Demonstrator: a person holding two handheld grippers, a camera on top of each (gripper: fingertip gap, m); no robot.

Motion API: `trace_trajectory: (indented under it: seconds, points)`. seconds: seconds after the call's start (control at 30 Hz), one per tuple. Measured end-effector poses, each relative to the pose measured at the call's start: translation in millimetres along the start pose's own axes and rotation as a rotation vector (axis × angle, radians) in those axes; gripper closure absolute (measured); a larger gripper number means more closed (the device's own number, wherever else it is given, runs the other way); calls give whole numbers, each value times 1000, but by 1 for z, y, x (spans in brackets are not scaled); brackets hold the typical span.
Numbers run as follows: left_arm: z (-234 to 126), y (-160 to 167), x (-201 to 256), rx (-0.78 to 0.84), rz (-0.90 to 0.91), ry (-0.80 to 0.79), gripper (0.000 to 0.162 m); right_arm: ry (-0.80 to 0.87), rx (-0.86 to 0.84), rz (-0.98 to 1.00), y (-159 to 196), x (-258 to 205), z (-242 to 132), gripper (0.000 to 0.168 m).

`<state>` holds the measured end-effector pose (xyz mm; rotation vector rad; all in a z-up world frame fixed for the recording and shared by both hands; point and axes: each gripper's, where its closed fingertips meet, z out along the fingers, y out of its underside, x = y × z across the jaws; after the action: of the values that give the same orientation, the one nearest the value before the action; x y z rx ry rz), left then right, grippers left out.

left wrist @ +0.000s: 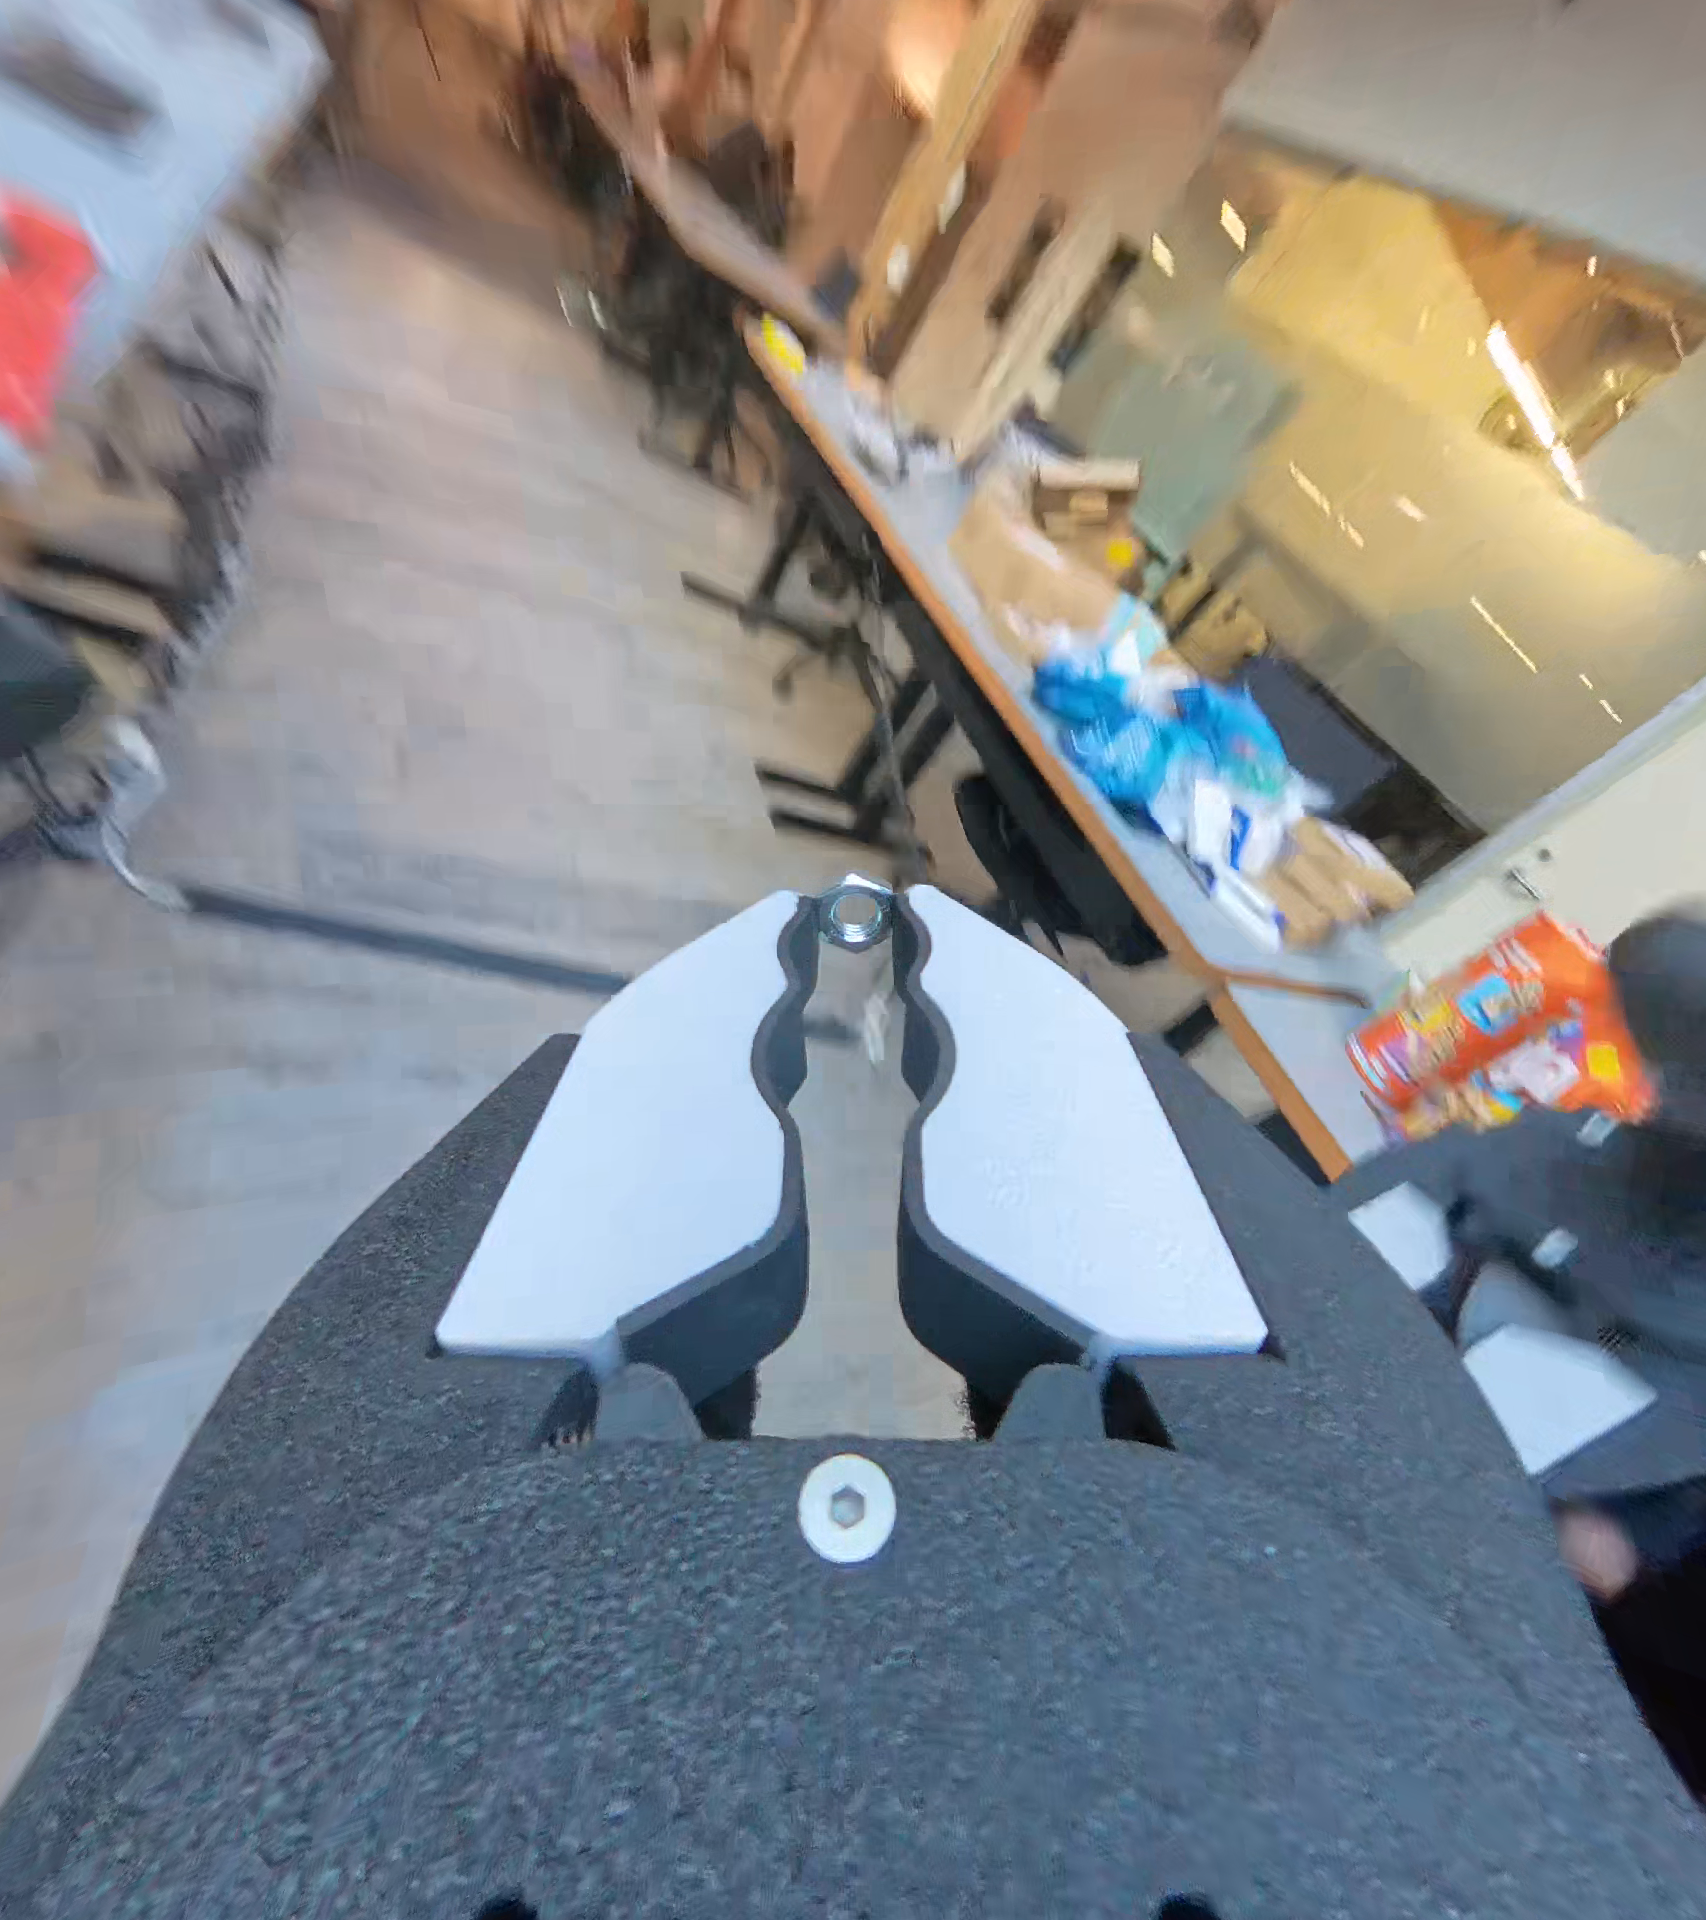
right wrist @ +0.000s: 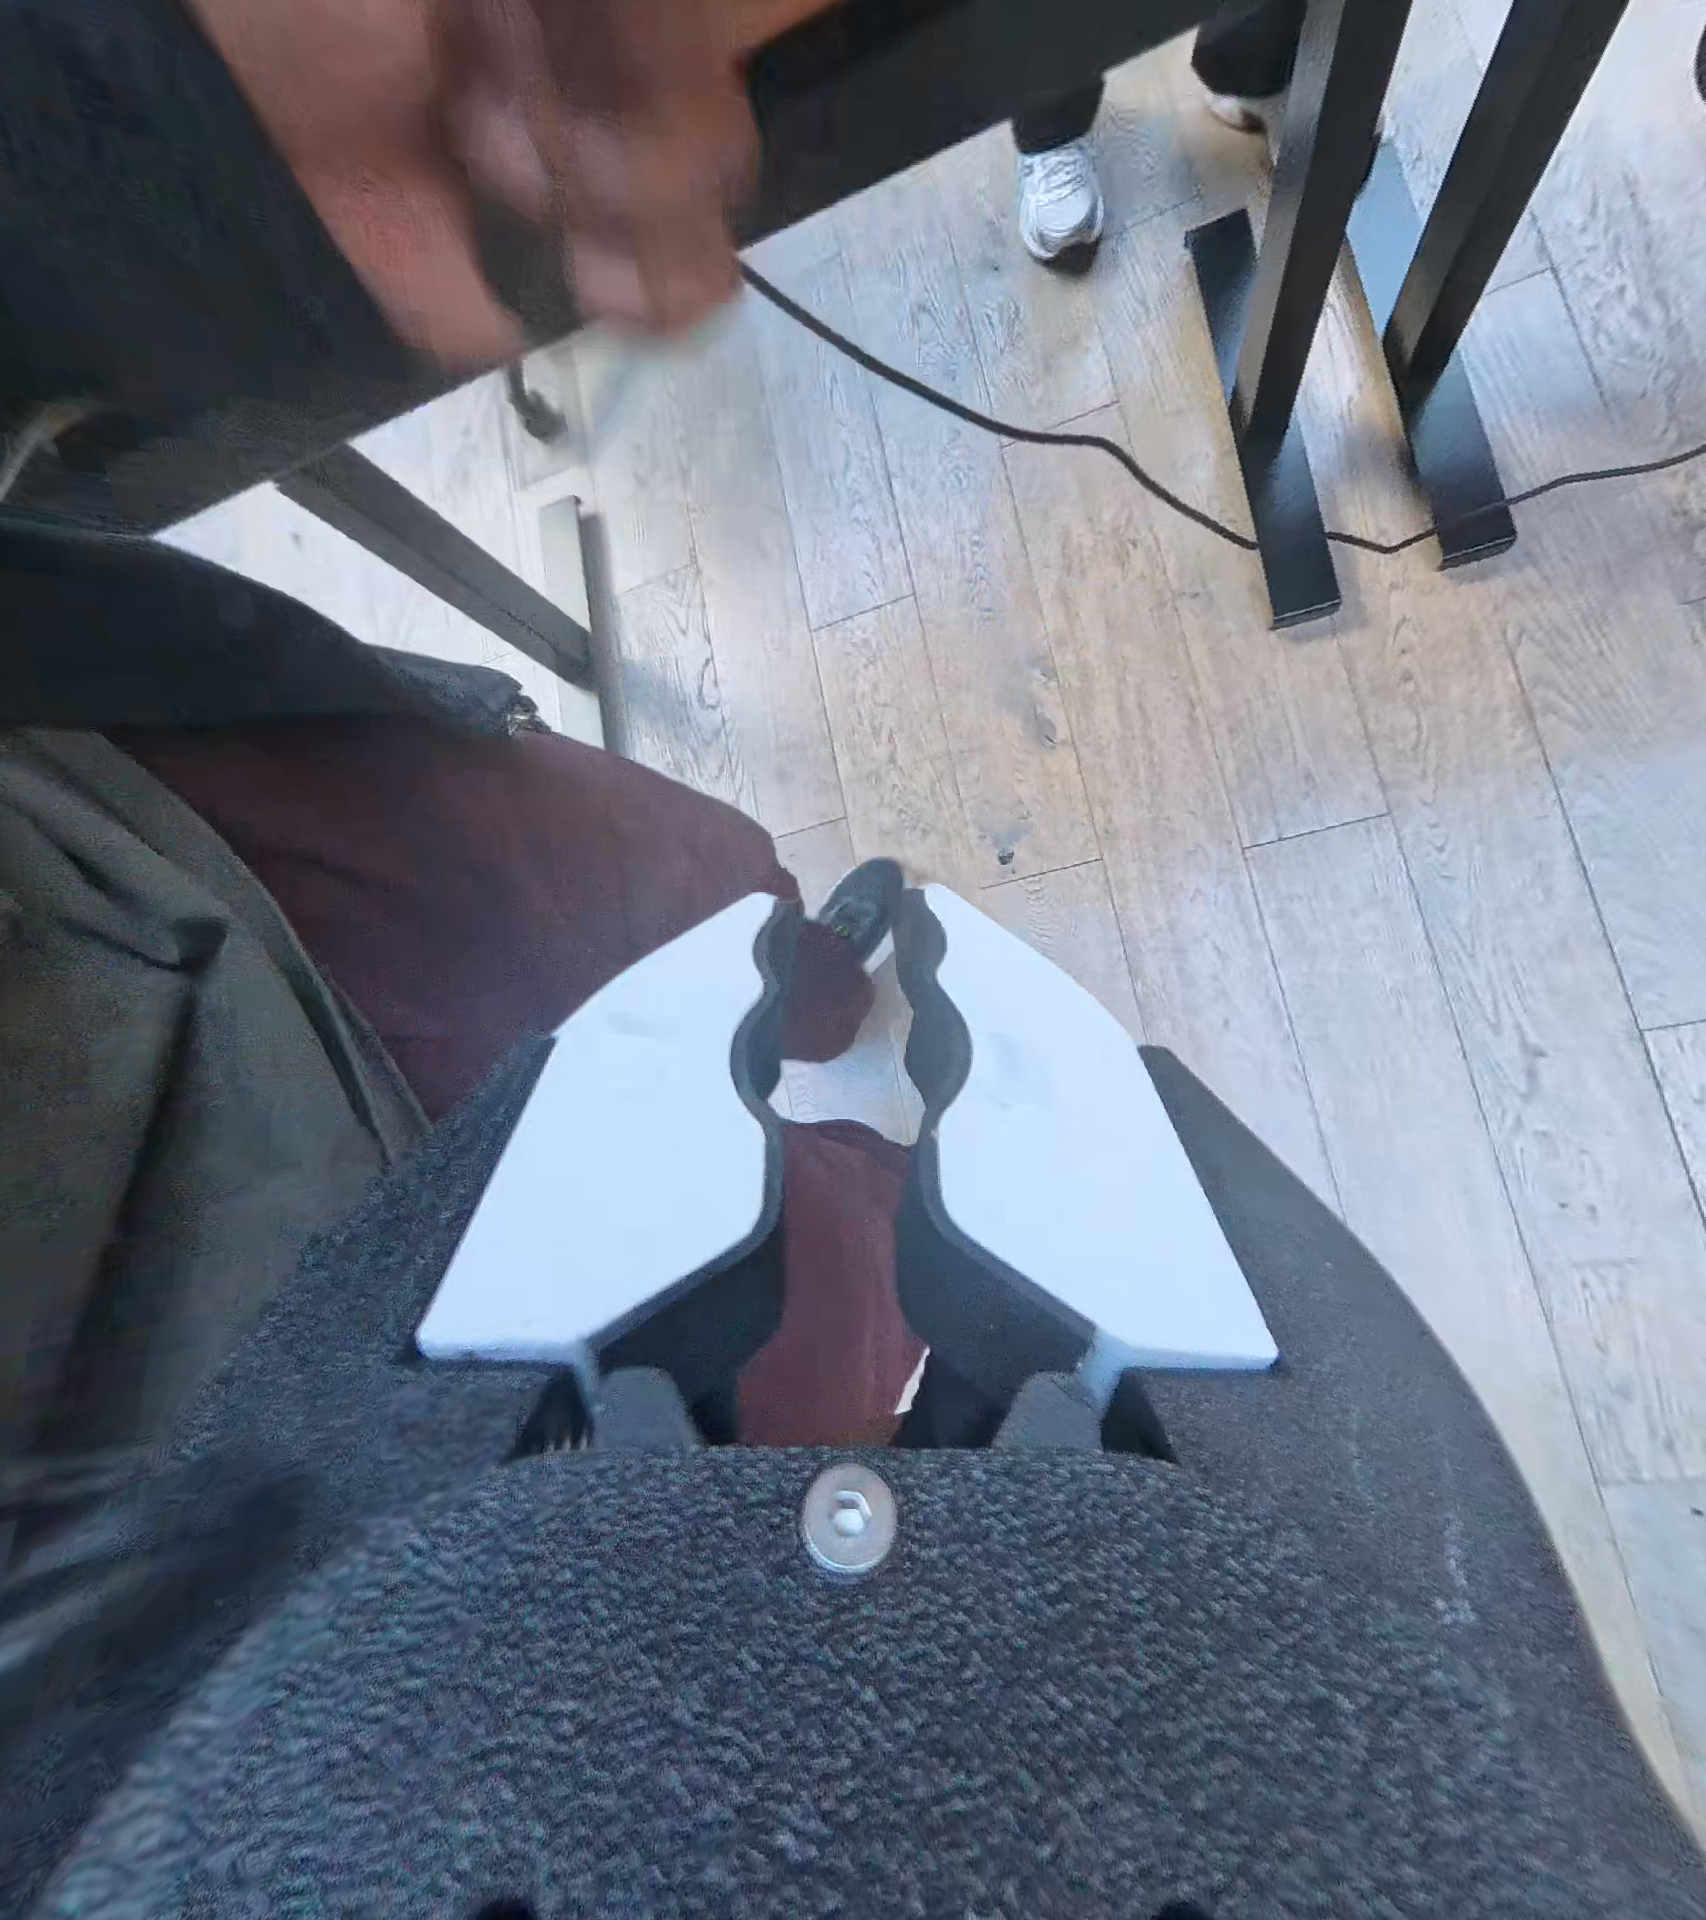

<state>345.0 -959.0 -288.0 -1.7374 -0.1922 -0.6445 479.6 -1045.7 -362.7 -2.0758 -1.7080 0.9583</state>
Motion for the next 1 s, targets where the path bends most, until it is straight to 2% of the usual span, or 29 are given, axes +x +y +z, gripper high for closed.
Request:
trace_trajectory:
  seconds: [0.03,0.13,0.23,0.3,0.37,0.47,0.6,0.73,0.83,1.0]
  points:
    - [-10,-40,-7,61,33,-23,148,4,-3,4,-6,5,9,146]
    - [-55,-167,-34,232,149,-129,148,20,-8,15,-28,24,47,146]
    - [-110,-278,-49,337,350,-274,148,6,19,23,-73,34,88,146]
    - [-142,-330,-50,396,400,-344,148,-31,53,0,-114,31,106,146]
    - [-162,-363,-54,428,409,-399,148,-74,88,-39,-153,26,117,147]
    - [-165,-373,-82,399,409,-523,148,-137,104,-125,-195,23,126,147]
    - [-130,-339,-186,340,322,-742,148,-221,94,-192,-225,40,137,147]
    - [-111,-326,-320,289,301,-1070,148,-298,57,-210,-233,76,139,147]
    - [-108,-316,-406,171,276,-1278,148,-344,27,-184,-232,110,131,147]
    - [-110,-301,-498,-150,272,-1437,148,-359,-7,-134,-233,171,114,148]
